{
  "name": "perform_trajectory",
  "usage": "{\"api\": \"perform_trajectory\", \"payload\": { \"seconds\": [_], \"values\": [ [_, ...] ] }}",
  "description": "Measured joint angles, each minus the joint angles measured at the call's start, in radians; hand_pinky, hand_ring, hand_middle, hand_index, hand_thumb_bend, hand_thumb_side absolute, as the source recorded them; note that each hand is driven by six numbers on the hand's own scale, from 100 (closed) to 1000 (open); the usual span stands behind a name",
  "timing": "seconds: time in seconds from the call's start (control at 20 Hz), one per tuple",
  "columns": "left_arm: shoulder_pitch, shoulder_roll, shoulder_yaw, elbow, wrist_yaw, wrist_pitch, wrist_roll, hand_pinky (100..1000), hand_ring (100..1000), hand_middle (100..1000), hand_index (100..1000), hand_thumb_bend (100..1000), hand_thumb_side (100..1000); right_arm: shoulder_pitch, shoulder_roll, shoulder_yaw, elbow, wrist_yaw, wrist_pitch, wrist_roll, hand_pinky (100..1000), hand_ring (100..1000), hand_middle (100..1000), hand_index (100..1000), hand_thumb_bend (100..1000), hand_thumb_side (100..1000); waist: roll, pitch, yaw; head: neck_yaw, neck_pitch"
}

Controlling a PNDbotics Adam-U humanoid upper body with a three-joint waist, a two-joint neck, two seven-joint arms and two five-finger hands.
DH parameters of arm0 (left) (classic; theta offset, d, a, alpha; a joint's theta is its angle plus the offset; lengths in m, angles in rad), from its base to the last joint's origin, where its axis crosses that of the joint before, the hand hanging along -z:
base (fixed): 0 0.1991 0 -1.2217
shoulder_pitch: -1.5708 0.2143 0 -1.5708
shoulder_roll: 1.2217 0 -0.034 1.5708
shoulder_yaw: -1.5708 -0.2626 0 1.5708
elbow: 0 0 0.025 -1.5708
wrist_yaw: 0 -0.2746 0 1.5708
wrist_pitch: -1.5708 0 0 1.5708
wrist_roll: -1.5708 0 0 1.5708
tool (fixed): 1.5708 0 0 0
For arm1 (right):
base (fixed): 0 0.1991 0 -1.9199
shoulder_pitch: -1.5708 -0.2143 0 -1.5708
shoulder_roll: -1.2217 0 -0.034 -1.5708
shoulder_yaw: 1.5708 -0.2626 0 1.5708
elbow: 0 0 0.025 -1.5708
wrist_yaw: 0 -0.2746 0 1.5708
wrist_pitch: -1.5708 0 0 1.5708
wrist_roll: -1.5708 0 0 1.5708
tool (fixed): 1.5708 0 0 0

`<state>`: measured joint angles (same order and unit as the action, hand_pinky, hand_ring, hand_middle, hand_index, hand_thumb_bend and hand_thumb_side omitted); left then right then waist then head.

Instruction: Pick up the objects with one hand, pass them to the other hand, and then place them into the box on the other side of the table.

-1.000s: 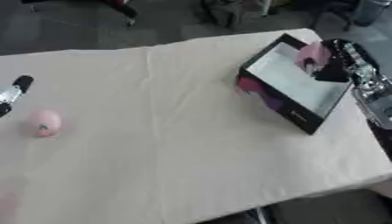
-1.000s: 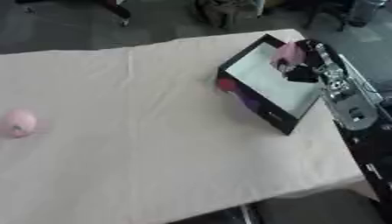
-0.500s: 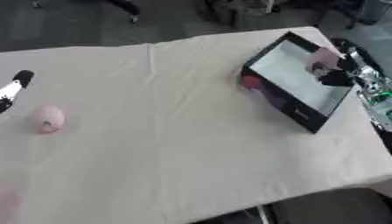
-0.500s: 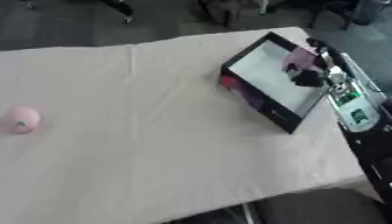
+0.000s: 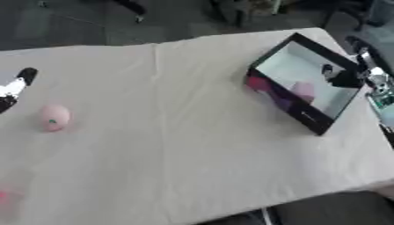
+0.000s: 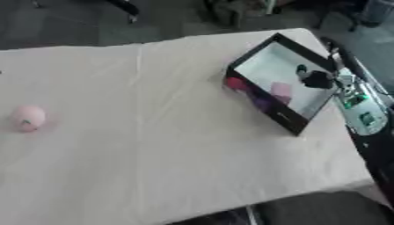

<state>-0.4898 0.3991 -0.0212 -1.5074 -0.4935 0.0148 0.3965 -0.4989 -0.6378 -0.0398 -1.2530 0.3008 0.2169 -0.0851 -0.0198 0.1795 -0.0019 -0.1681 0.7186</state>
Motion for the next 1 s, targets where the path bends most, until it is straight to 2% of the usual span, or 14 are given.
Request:
{"api": "perform_trajectory", "payload": {
  "seconds": [0.05,0.1,0.2,0.25,0.3,0.4,0.45,0.5,0.75,1.0],
  "values": [
    [0.000,0.000,0.000,0.000,0.000,0.001,0.001,751,556,556,801,735,380,-0.001,0.000,-0.003,-0.006,-0.013,0.000,-0.005,1000,1000,982,998,100,188,0.000,0.000,0.001,0.005,0.000],
    [-0.001,0.000,0.001,0.000,0.000,0.002,0.002,752,557,557,802,733,379,-0.003,0.001,-0.007,-0.013,-0.036,-0.002,-0.012,1000,1000,990,993,100,326,0.001,0.000,0.002,0.013,0.000],
    [-0.004,0.005,0.007,0.000,0.001,0.006,0.001,754,560,559,803,731,377,-0.003,0.006,-0.015,-0.039,-0.115,-0.009,-0.031,1000,1000,1000,1000,100,498,0.002,0.000,0.003,0.036,0.001],
    [-0.008,0.012,0.010,0.000,0.002,0.012,-0.001,755,562,560,805,723,377,-0.003,0.008,-0.015,-0.056,-0.164,-0.016,-0.040,1000,1000,1000,1000,100,571,0.004,0.000,0.004,0.049,0.004],
    [-0.013,0.021,0.014,0.000,0.006,0.019,-0.005,757,565,561,806,721,378,-0.003,0.009,-0.015,-0.076,-0.214,-0.024,-0.048,1000,1000,1000,1000,100,587,0.005,-0.001,0.006,0.062,0.009],
    [-0.023,0.043,0.021,0.003,0.017,0.040,-0.023,760,570,564,809,717,381,-0.004,0.009,-0.014,-0.117,-0.301,-0.043,-0.056,1000,1000,1000,1000,100,565,0.007,-0.002,0.011,0.084,0.018],
    [-0.028,0.055,0.025,0.007,0.024,0.054,-0.037,765,578,566,812,706,385,-0.004,0.009,-0.014,-0.137,-0.335,-0.052,-0.057,1000,1000,1000,1000,100,464,0.008,-0.004,0.011,0.093,0.022],
    [-0.031,0.068,0.026,0.011,0.035,0.070,-0.054,769,586,571,815,701,385,-0.004,0.008,-0.014,-0.155,-0.361,-0.059,-0.060,1000,1000,1000,1000,100,412,0.009,-0.007,0.013,0.101,0.027],
    [-0.040,0.140,0.030,0.039,0.082,0.144,-0.170,787,623,604,827,695,381,-0.009,0.008,-0.009,-0.234,-0.413,-0.073,-0.070,1000,1000,985,983,100,412,0.022,-0.018,0.024,0.141,0.042],
    [-0.040,0.200,0.029,0.070,0.121,0.198,-0.317,807,660,624,838,703,380,-0.012,0.008,-0.008,-0.265,-0.425,-0.074,-0.077,1000,1000,972,964,100,402,0.025,-0.021,0.028,0.166,0.045]
  ]
}}
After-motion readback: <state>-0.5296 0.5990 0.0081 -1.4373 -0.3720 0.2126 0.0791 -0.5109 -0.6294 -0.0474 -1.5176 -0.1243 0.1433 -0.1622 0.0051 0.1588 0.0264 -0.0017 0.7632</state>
